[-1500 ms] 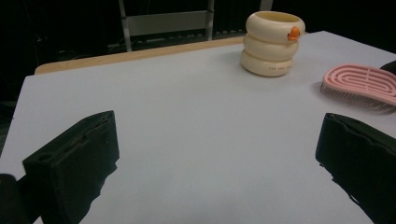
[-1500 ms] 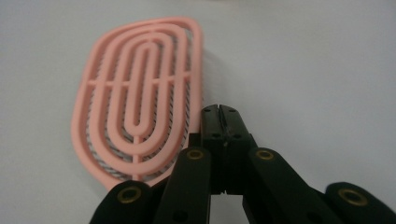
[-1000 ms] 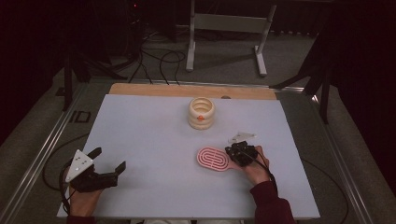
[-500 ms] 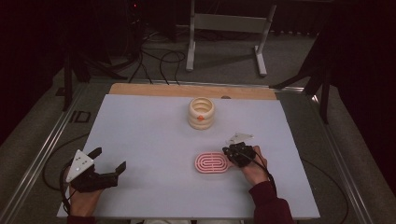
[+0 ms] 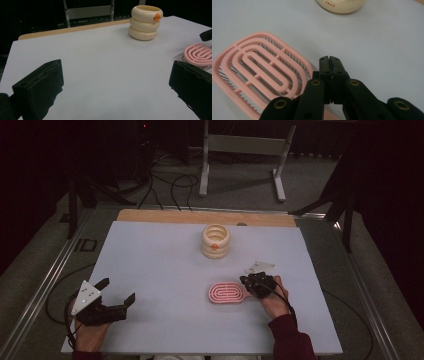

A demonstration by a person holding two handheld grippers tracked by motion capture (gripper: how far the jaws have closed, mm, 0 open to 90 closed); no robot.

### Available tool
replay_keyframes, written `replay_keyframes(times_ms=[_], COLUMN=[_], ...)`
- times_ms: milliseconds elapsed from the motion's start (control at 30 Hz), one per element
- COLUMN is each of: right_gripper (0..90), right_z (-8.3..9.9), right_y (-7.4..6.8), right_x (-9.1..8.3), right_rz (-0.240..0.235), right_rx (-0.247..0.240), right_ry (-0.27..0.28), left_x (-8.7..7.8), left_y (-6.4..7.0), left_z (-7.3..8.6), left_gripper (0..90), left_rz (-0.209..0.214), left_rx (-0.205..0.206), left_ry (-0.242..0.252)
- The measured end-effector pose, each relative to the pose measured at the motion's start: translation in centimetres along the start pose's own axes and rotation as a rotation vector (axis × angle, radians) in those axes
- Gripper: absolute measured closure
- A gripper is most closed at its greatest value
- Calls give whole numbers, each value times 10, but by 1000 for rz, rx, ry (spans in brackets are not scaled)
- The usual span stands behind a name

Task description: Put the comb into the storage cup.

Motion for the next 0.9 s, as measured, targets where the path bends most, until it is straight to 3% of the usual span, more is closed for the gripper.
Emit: replay_keyframes(times_ms=[200, 367, 900], right_gripper=[847, 739, 434], right_z=[-2, -5, 6], right_y=[2, 6, 29], right_x=[-6, -16, -71], right_rz=[-10, -9, 23], right_rx=[13, 29, 121], right_ry=[27, 76, 259], left_x=[0, 0, -3], left_y=[0, 0, -1], left_z=[0, 0, -4], left_gripper=[1, 1, 0], left_rz=[-2, -2, -4], left_rx=[0, 1, 7], left_ry=[4, 4, 18])
Point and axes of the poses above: each handheld gripper's, and its own axes: x roughly forward along the jaws, z roughly out of its underside, y roughly to its right, the point moved 8 cm from there along x, roughly forward along the jaws
